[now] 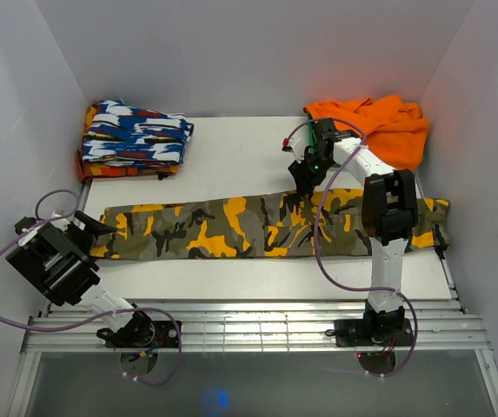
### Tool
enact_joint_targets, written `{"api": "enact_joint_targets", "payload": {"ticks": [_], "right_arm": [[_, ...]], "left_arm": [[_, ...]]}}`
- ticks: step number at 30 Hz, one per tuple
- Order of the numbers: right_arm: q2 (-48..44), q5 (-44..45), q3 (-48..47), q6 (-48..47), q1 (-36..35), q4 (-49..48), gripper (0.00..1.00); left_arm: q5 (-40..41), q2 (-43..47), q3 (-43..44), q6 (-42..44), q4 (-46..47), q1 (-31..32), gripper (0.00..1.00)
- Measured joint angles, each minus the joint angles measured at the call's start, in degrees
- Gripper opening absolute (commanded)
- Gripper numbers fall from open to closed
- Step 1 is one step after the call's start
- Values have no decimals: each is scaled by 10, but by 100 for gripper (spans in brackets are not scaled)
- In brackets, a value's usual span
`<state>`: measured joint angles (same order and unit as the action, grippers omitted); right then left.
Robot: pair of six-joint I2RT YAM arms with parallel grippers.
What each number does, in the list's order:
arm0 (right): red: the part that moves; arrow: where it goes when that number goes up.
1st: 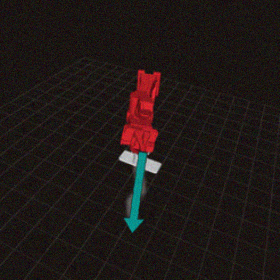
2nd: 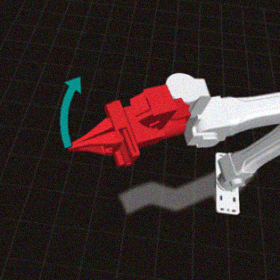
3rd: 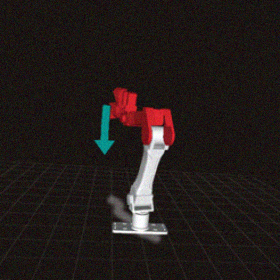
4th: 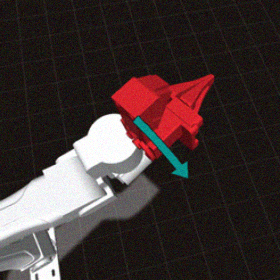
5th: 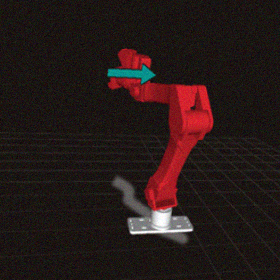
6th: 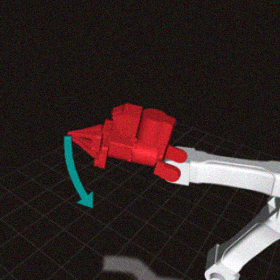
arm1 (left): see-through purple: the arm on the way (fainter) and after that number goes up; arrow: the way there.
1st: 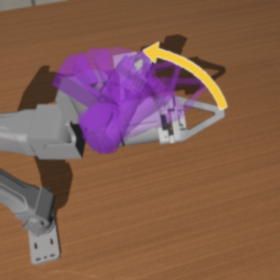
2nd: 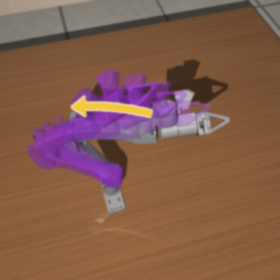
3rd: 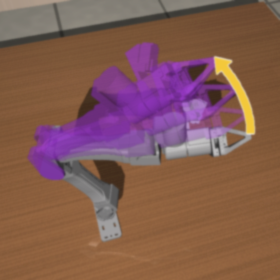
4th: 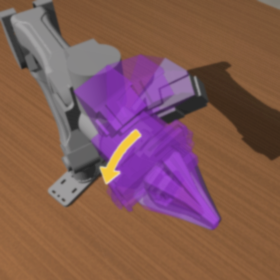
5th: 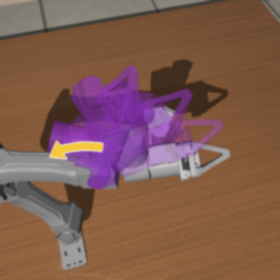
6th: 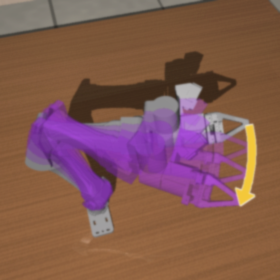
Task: Fold and stack the trousers
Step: Fold the trousers
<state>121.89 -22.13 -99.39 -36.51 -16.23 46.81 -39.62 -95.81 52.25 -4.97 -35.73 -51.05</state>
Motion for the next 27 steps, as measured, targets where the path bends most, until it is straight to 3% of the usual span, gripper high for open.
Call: {"api": "enact_joint_targets", "payload": {"ticks": [5,12,14,18,27], "right_arm": [[20,-16,-37,1,-3,6,44],[43,-17,-45,-2,-12,27,51],[52,-16,-47,-5,-14,33,42],[58,-16,-47,-16,-15,42,8],[58,-15,-51,-14,-15,47,8]], "left_arm": [[0,0,0,0,0,0,98],[0,0,0,0,0,0,98],[0,0,0,0,0,0,98],[0,-1,1,0,-1,0,98],[1,-3,3,0,-4,0,98]]}}
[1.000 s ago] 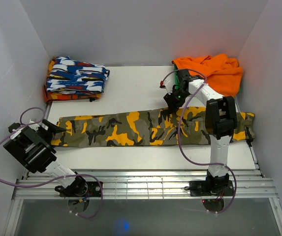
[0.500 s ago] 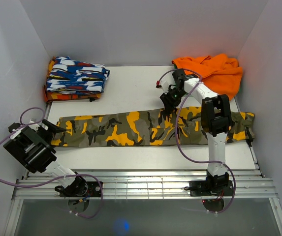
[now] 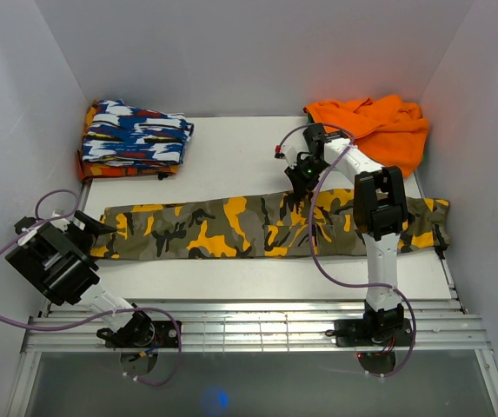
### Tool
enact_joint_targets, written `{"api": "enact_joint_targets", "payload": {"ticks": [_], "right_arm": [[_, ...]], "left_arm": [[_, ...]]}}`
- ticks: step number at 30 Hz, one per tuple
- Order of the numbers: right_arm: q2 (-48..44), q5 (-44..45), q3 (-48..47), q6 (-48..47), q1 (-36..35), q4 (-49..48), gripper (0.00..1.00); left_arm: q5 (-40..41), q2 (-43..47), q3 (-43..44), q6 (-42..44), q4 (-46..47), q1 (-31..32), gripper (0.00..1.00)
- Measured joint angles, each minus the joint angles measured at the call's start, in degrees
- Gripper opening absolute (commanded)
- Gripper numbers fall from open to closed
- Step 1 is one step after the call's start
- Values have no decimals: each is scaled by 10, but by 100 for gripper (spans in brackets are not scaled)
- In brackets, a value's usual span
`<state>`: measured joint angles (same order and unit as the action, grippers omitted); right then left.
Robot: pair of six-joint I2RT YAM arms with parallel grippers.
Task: Fold and stack the trousers
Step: Fold the trousers
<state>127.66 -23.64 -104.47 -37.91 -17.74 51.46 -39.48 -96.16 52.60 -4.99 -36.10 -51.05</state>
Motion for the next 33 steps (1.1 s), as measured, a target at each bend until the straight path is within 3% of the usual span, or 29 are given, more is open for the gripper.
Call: {"api": "enact_joint_targets", "payload": {"ticks": [33], "right_arm": [[-2,-3,11,1,20,-7,8]], "left_arm": [[7,-2,4,-7,-4,2,98]]}}
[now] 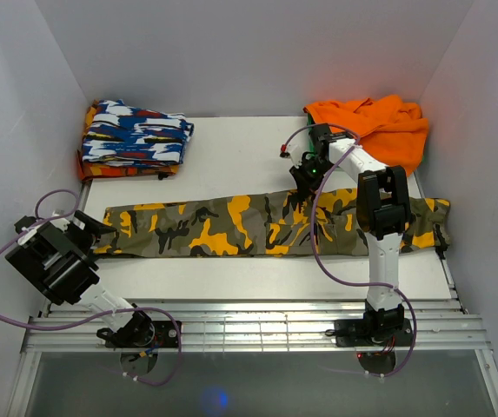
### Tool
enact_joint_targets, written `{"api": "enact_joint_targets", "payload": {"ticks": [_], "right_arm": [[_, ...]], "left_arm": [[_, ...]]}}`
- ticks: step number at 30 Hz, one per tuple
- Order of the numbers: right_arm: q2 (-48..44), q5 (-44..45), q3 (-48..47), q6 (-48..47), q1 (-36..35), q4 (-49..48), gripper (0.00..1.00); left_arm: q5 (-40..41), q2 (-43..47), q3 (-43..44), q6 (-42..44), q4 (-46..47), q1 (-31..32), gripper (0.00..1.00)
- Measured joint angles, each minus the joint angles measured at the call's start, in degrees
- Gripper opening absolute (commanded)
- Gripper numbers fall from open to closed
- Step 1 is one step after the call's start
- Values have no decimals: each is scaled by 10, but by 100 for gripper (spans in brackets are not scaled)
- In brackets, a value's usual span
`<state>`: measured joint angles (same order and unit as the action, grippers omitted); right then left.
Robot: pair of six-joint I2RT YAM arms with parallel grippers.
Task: Fold and stack the trousers
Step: Fold the trousers
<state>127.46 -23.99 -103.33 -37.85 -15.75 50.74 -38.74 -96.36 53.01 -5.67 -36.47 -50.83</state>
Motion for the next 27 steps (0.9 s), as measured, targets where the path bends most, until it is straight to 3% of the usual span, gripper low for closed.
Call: {"api": "enact_joint_targets", "payload": {"ticks": [13,17,20,27], "right_arm": [[-18,14,49,19,0,-51,9],[-18,17,49,28,1,-50,67],[-20,8,37,25,5,-35,82],[-24,2,-10,32,7,-7,90]], "left_arm": [[3,0,1,-4,-1,0,98],[4,2,4,11,-8,2,98],[14,8,16,61,-33,8,98],[52,28,147,221,-113,10,98]]}}
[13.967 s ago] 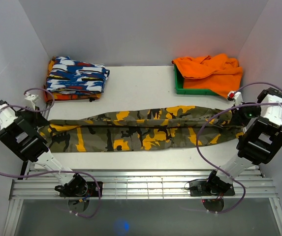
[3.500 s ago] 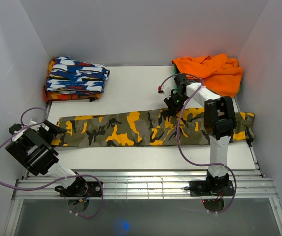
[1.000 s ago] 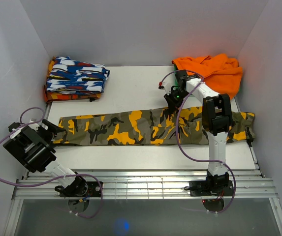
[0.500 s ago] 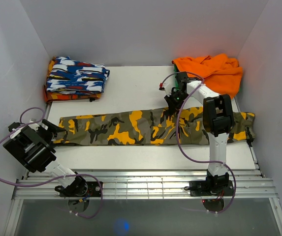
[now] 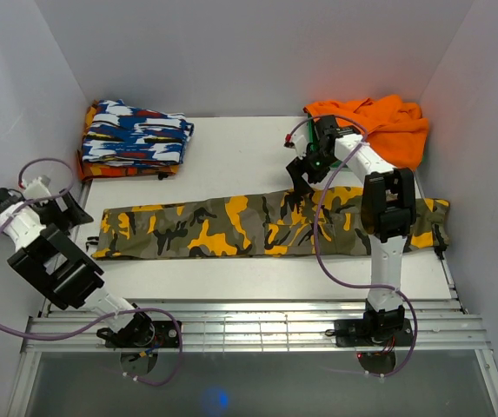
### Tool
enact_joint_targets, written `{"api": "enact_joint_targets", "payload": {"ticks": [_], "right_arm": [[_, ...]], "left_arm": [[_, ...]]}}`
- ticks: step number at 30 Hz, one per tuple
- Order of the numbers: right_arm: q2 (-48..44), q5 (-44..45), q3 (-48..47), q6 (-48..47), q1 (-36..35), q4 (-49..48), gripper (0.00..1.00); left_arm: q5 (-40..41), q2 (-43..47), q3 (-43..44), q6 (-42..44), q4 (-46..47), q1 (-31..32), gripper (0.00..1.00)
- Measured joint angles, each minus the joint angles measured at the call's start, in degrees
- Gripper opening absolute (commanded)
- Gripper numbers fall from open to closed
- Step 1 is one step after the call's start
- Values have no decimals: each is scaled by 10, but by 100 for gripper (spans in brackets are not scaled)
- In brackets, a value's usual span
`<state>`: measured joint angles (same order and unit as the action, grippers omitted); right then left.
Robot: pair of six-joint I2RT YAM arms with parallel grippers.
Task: Fold and stack the trousers
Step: Fold the trousers
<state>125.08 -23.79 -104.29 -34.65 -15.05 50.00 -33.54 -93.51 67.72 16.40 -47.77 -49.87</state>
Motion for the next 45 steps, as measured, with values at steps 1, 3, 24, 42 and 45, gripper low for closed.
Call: {"api": "enact_joint_targets", "payload": {"ticks": [1,3,24,42,45], "right_arm": [[-4,0,-3,0,0,1,90],[-19,-3,-1,-1,0,6,88],[-115,-64,221,-26,-36,57,57],[-111,-34,247,3,-52,25,55],[-111,-34,247,3,-52,25,55]], "left_arm": [[1,4,24,23,-9,0,98],[-4,7,74,73,-24,1,97],[-5,-289,333,545,-201,286,50],[58,-279,282,612,-215,282,56],[62,-279,282,612,-208,282,57]]}}
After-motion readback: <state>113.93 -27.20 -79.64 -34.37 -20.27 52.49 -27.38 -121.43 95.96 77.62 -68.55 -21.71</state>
